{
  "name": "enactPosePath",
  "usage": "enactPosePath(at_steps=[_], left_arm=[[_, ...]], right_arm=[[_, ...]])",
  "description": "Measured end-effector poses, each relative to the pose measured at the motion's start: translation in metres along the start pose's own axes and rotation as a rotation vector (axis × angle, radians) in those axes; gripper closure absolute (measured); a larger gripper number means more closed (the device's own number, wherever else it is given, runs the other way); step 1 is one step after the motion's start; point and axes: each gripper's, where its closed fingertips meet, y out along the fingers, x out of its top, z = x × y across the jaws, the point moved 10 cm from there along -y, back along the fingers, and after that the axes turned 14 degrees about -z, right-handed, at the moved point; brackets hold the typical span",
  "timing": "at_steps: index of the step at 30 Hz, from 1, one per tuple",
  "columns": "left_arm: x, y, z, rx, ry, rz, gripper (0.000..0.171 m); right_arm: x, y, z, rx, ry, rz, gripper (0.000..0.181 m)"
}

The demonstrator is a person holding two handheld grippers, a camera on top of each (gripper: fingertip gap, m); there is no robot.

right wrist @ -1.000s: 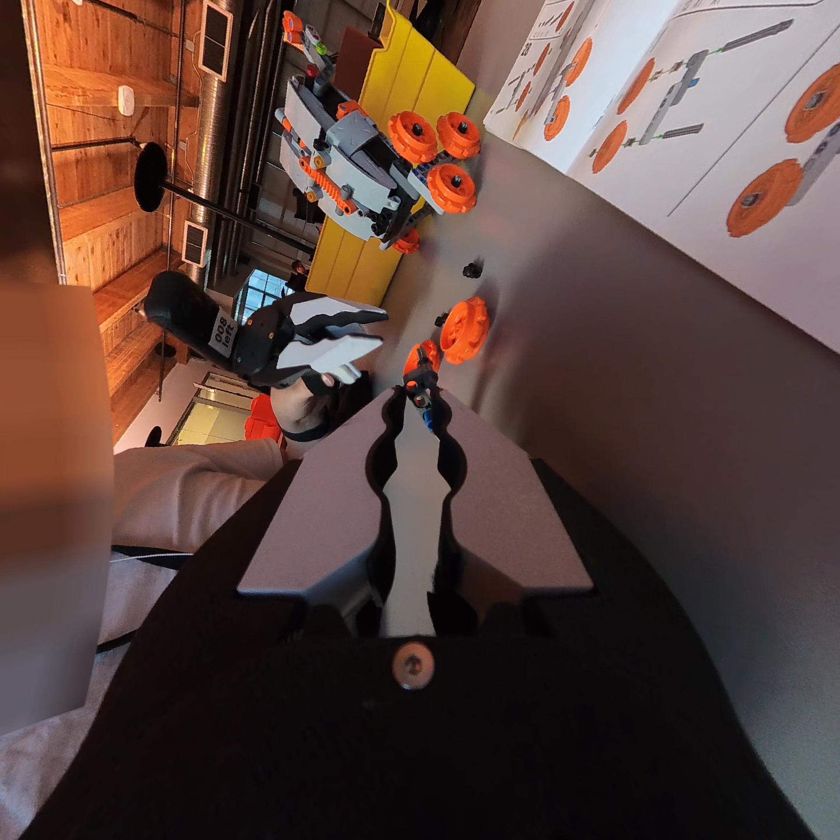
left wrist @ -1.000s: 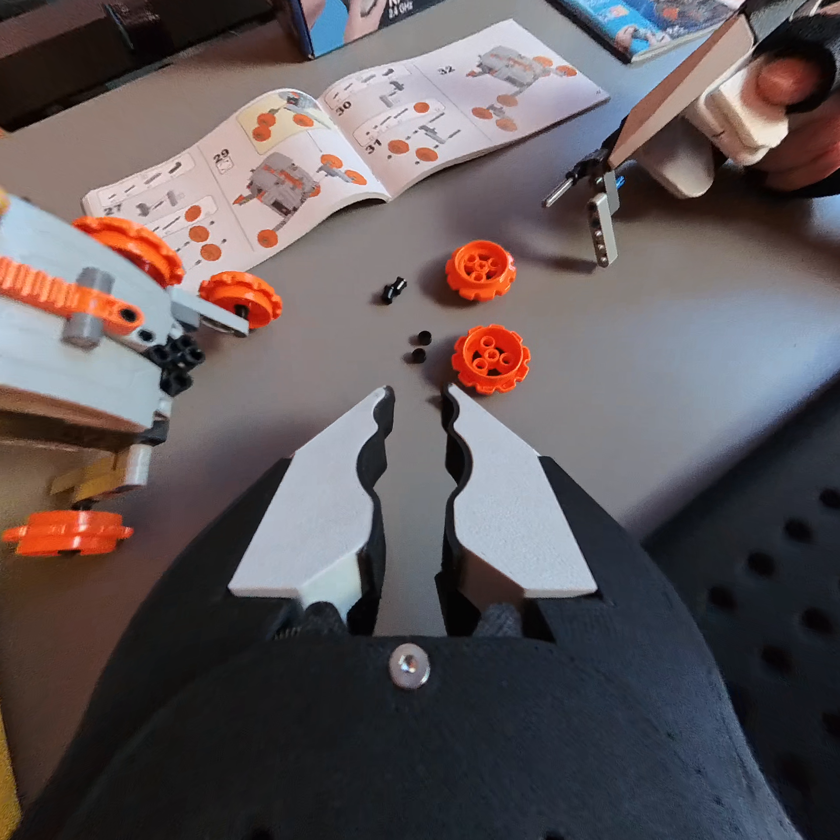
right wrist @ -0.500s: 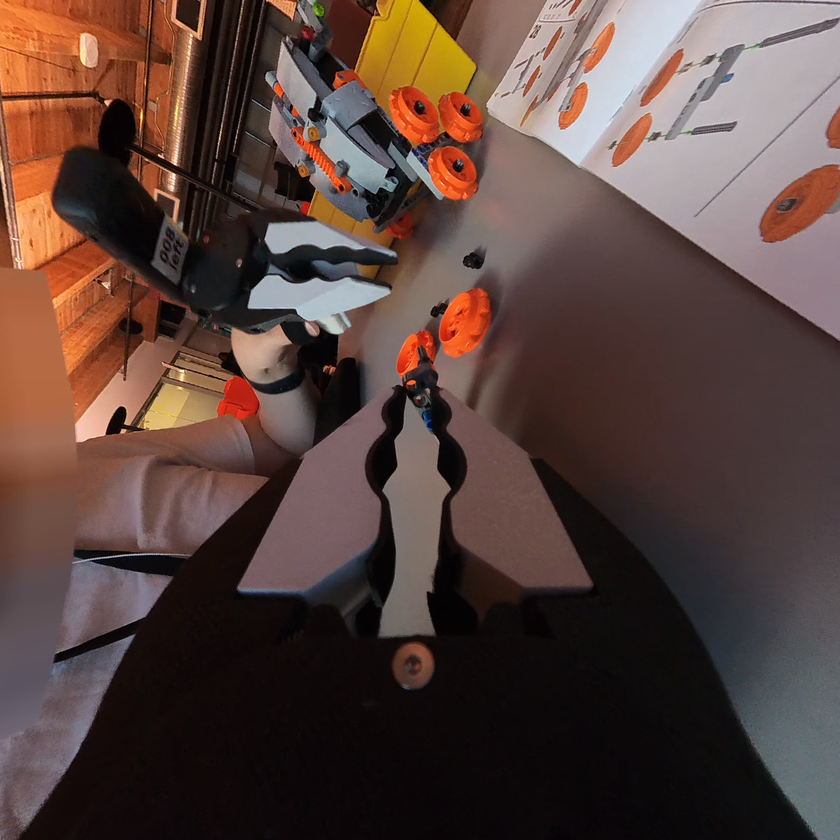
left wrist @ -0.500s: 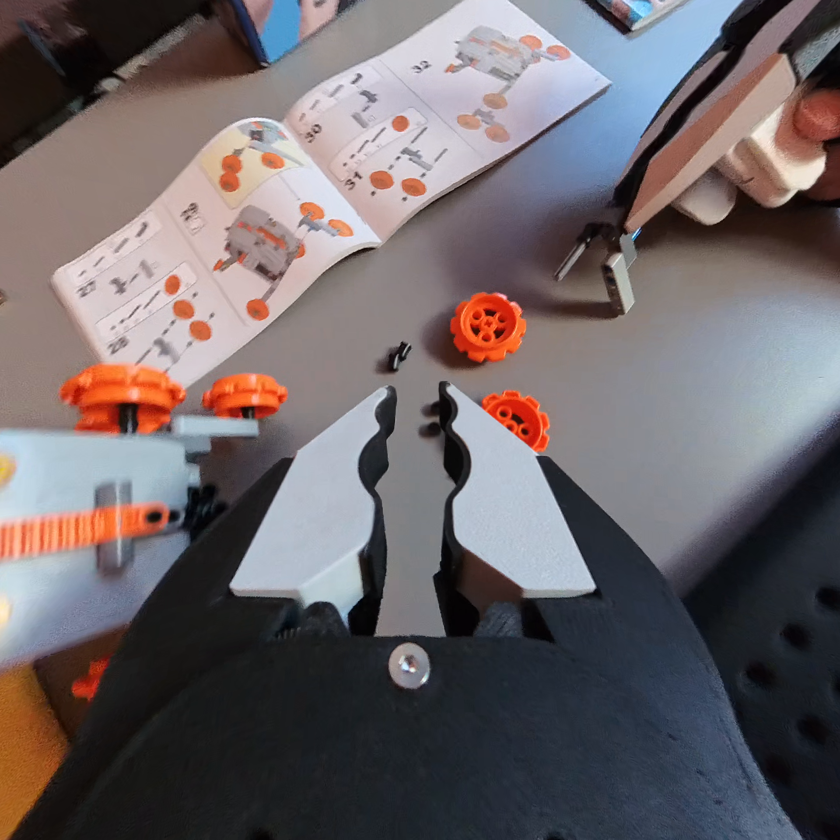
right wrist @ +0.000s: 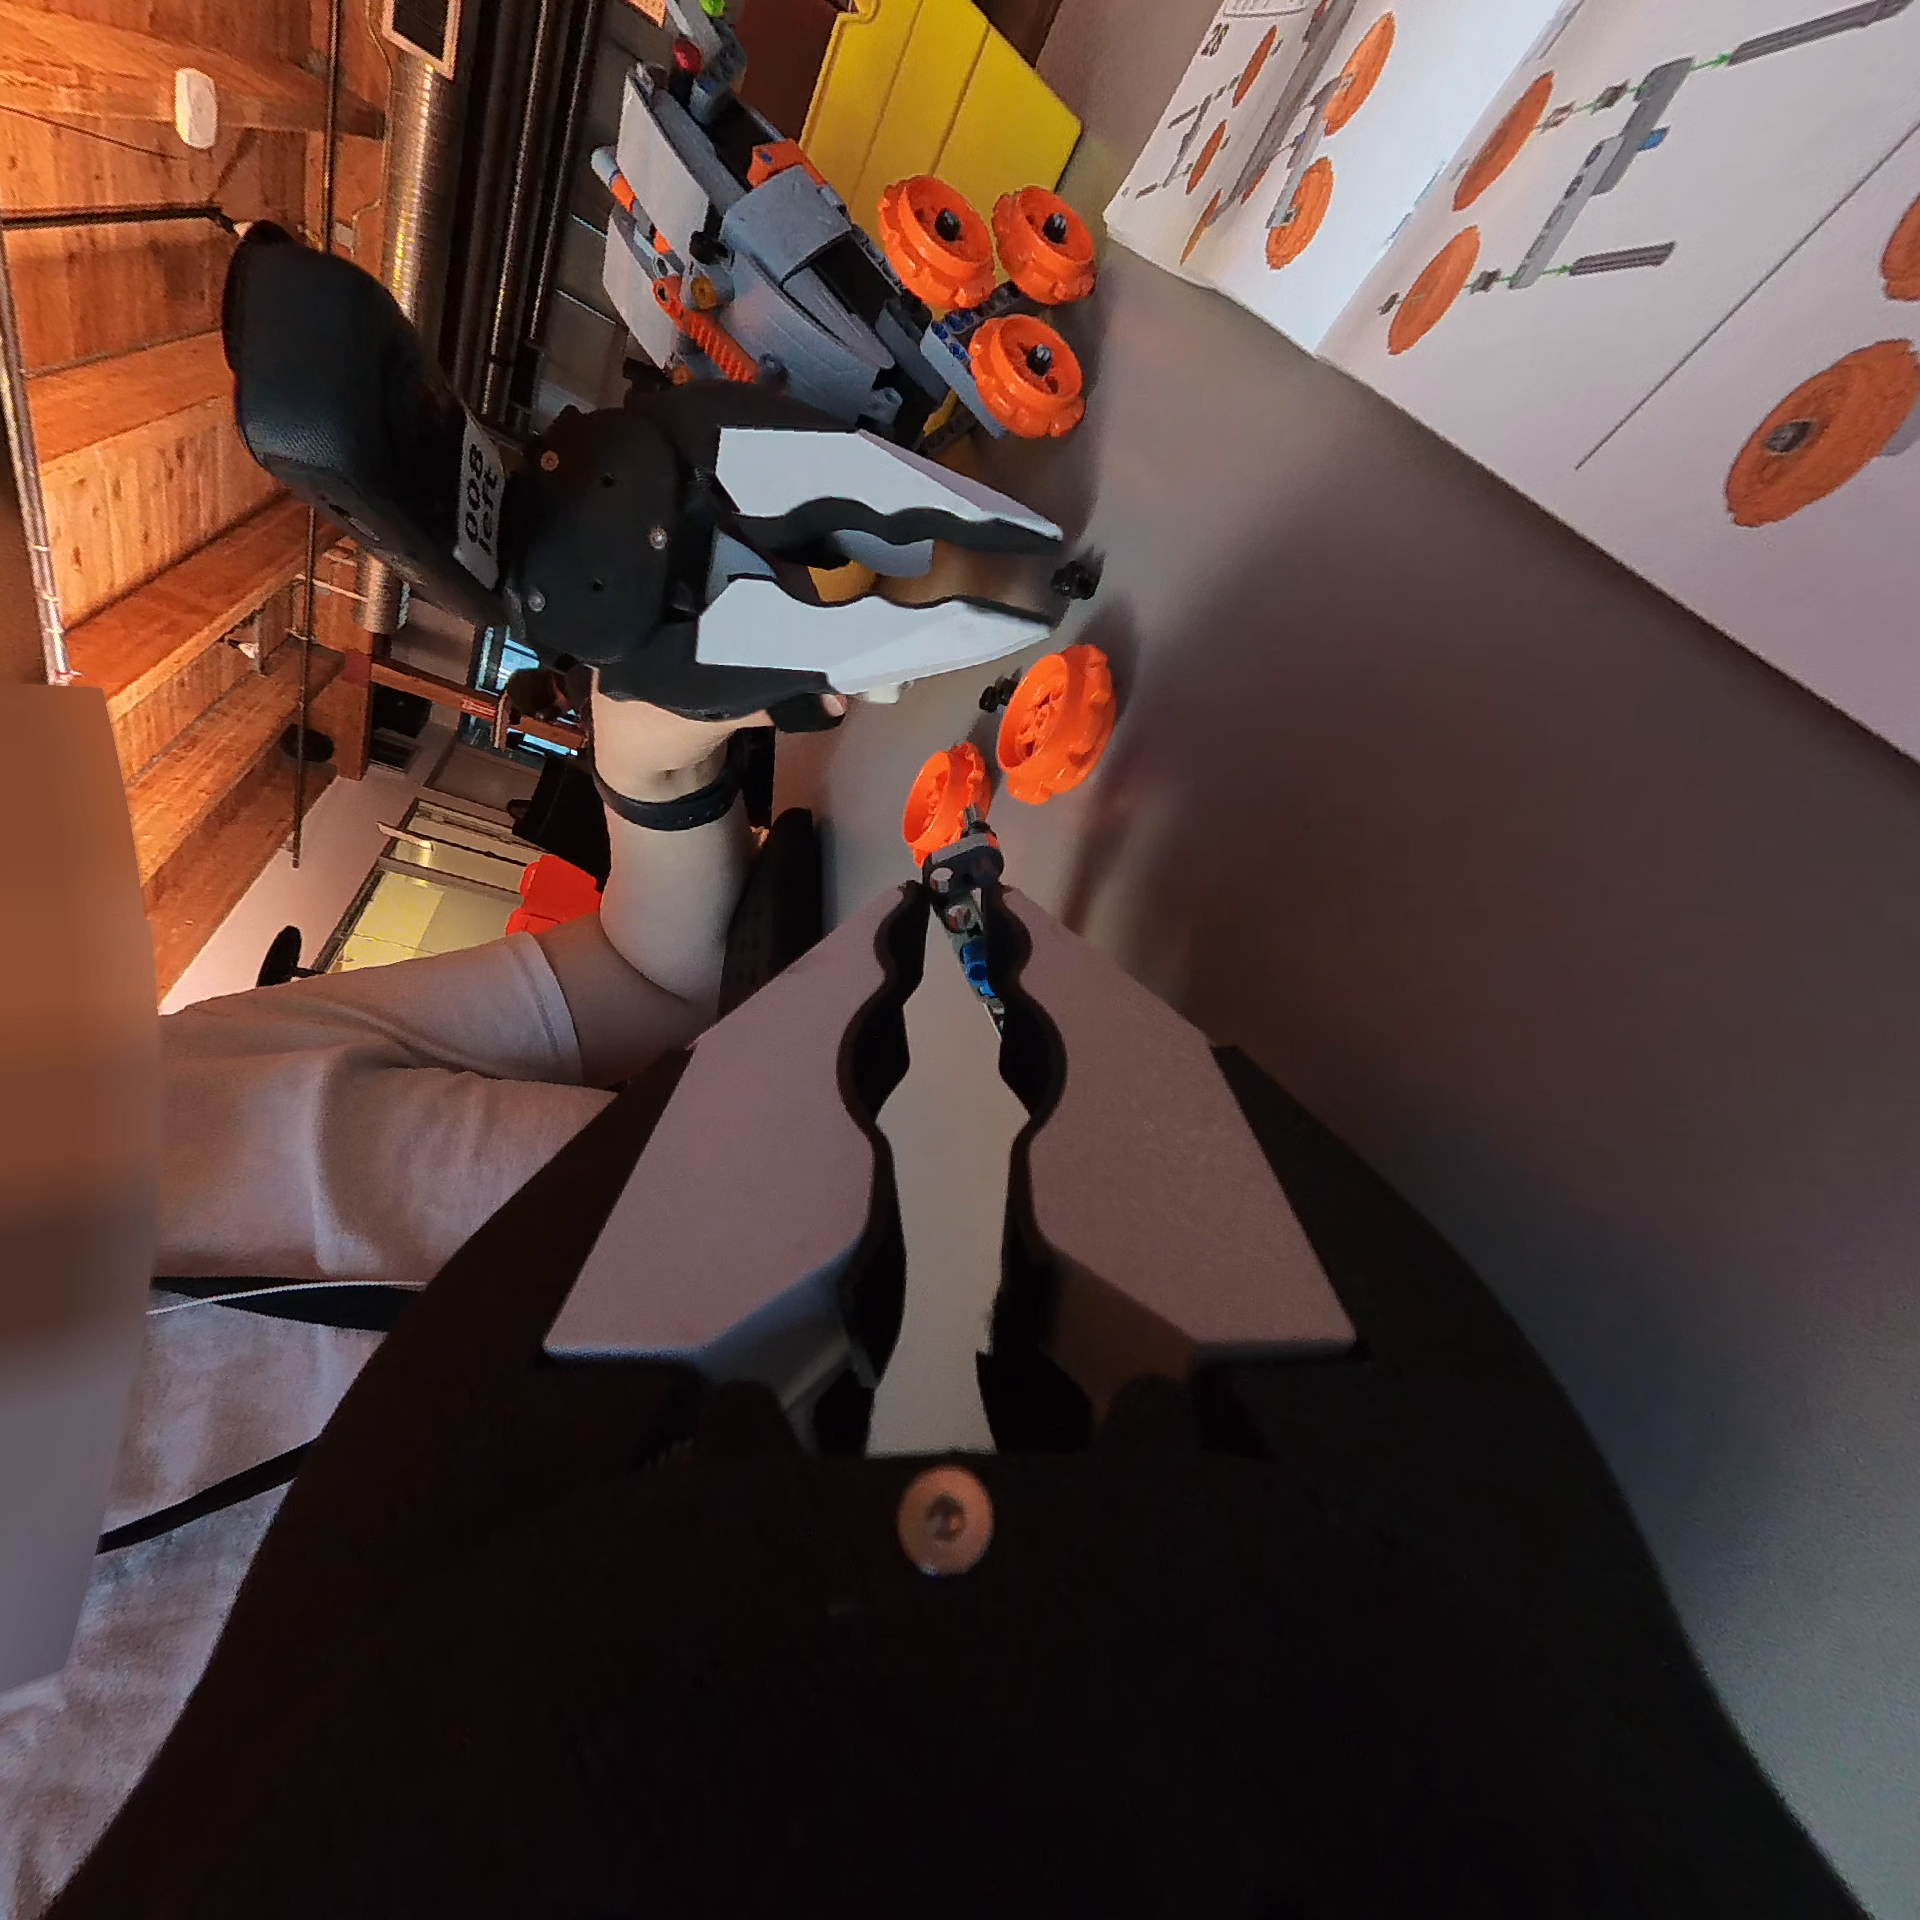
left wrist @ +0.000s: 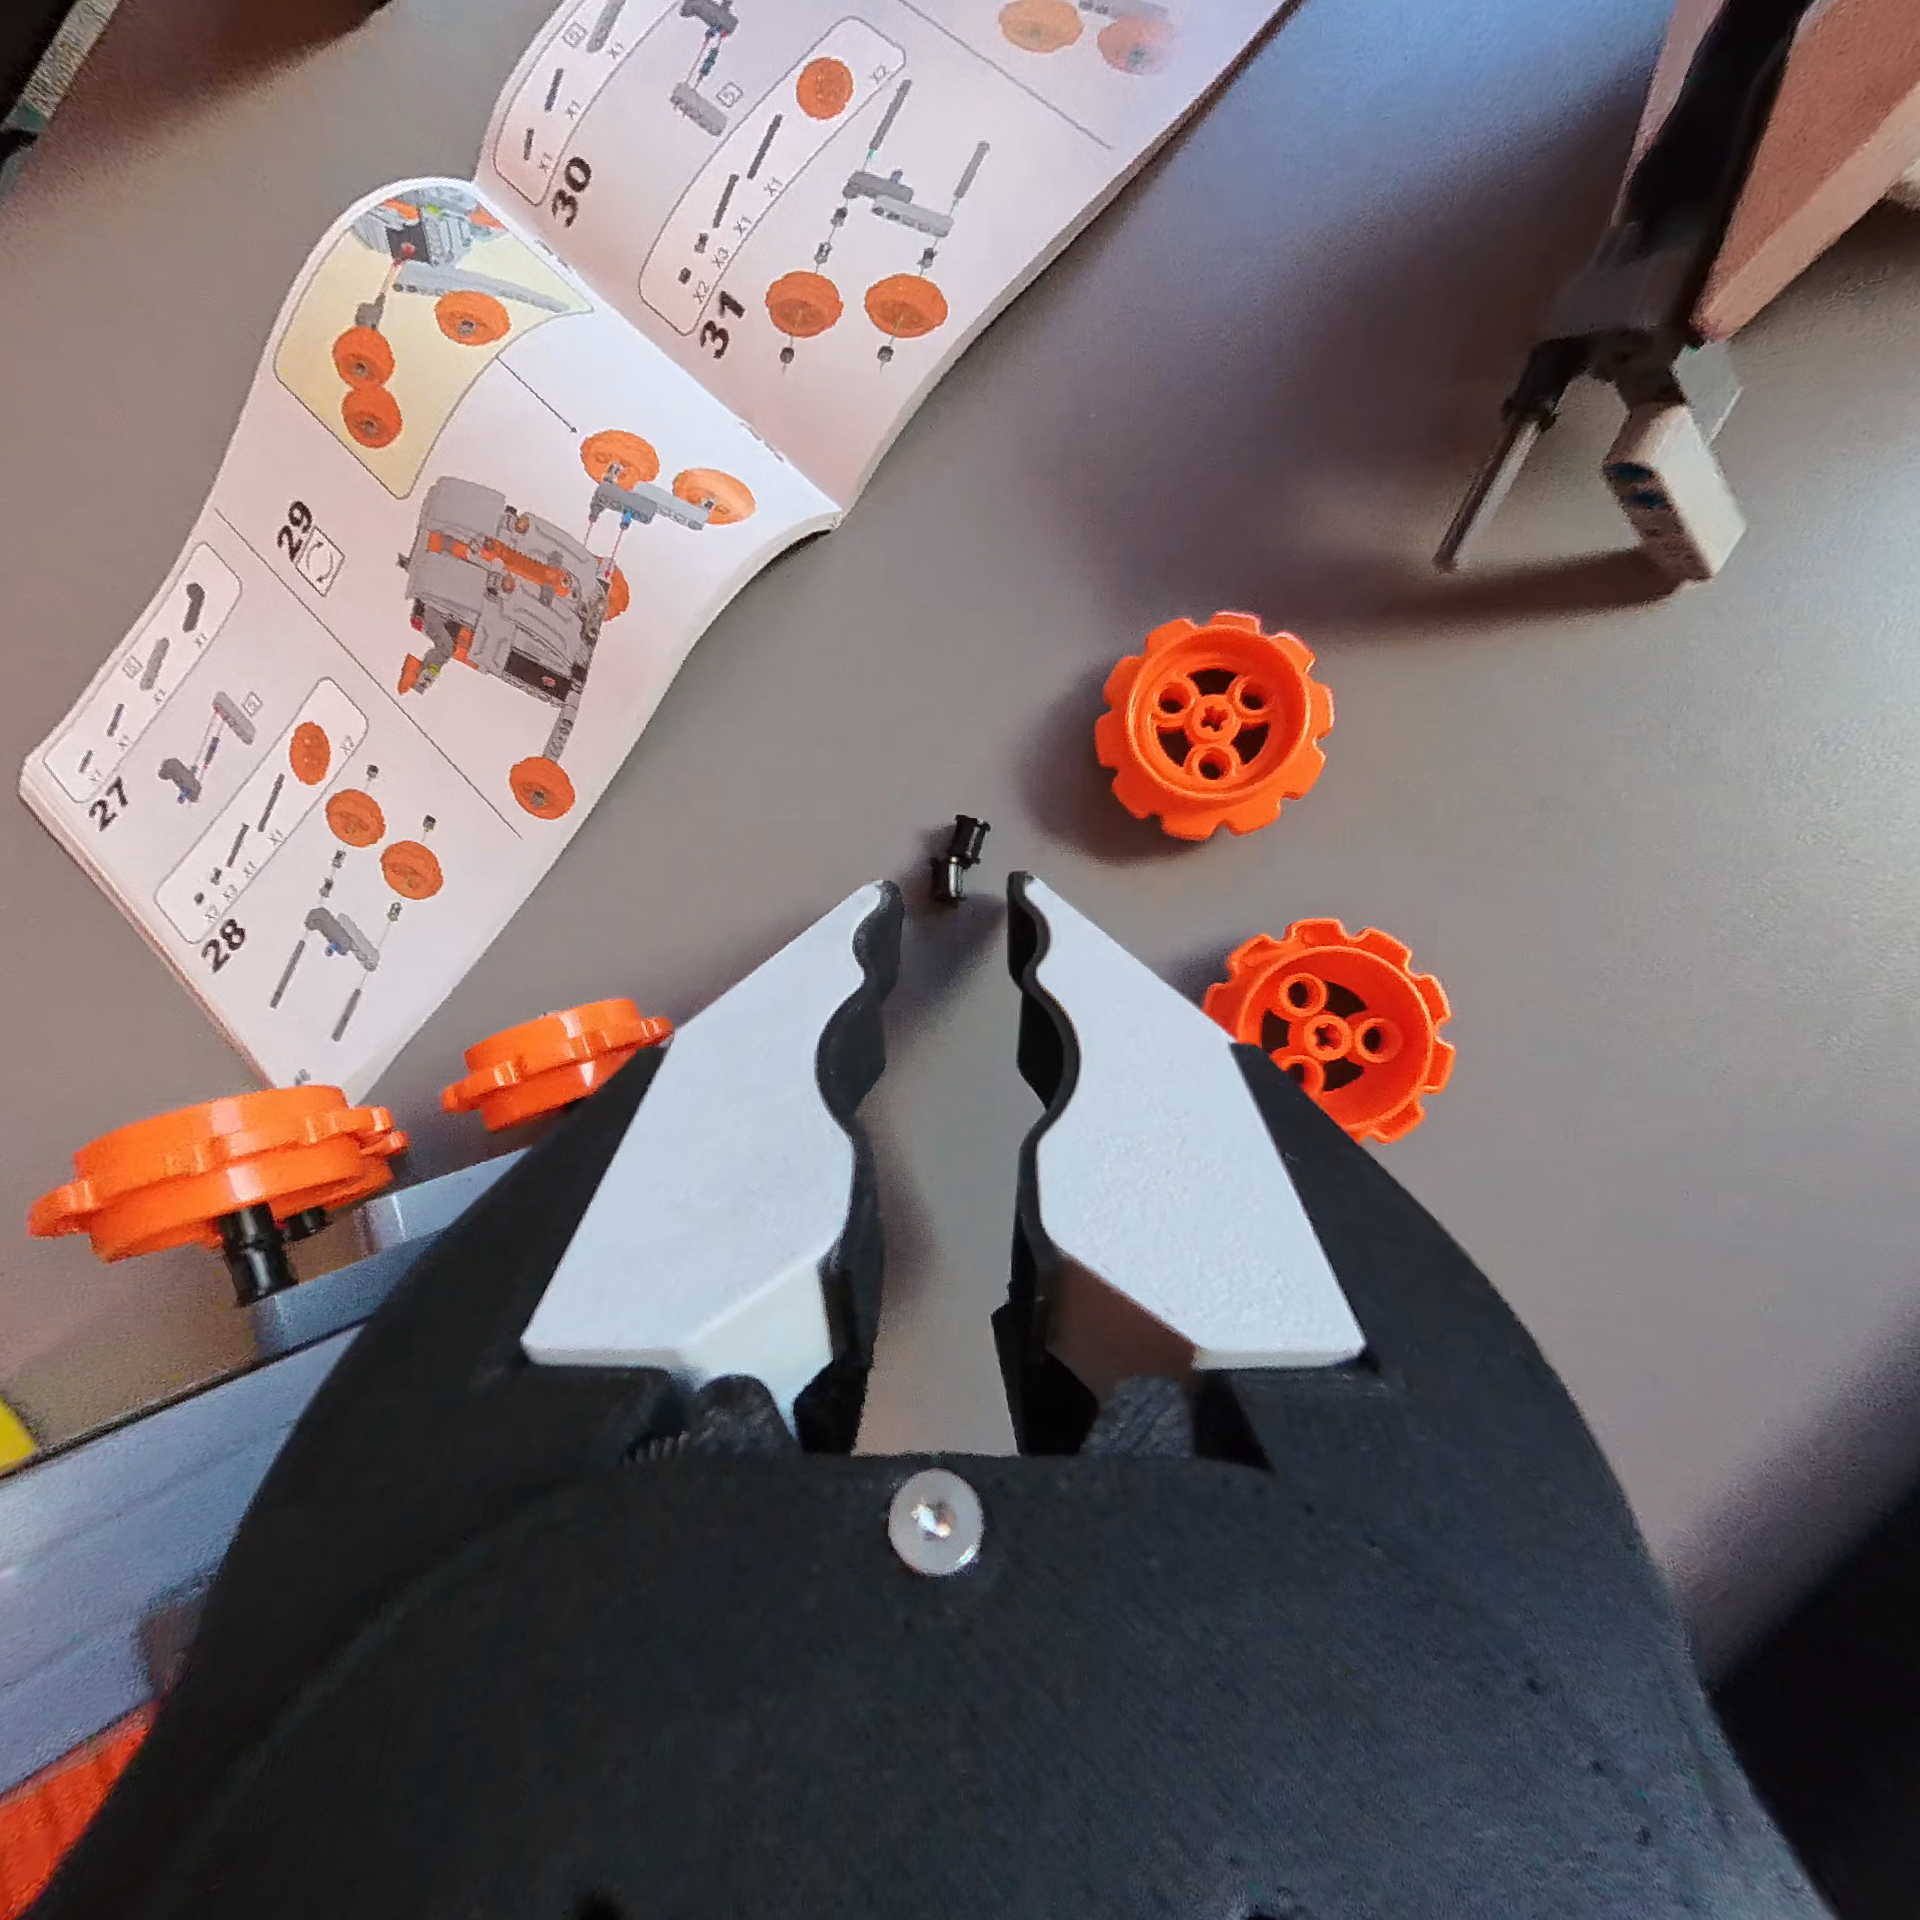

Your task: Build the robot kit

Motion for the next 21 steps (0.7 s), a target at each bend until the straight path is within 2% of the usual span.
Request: enactPosePath(at_steps=[5, 9, 12, 18, 21], left_arm=[[-0.003, 0.003, -0.001, -0.016, 0.018, -0.021, 0.167], [-0.005, 0.002, 0.000, -0.015, 0.032, -0.036, 0.167], [-0.009, -0.004, -0.001, 0.038, 0.065, -0.046, 0.167], [-0.001, -0.022, -0.012, -0.010, -0.020, -0.225, 0.167], [0.008, -0.030, -0.020, -0.115, -0.045, -0.330, 0.167]], right_arm=[[0.000, -0.001, 0.000, -0.006, -0.009, -0.003, 0.172], [0.001, -0.002, -0.002, -0.001, 0.013, -0.009, 0.172], [0.002, -0.004, -0.002, 0.006, 0.023, -0.027, 0.172], [0.002, -0.004, 0.000, -0.003, -0.022, -0.008, 0.172], [0.002, -0.003, 0.001, 0.013, -0.036, -0.005, 0.172]])
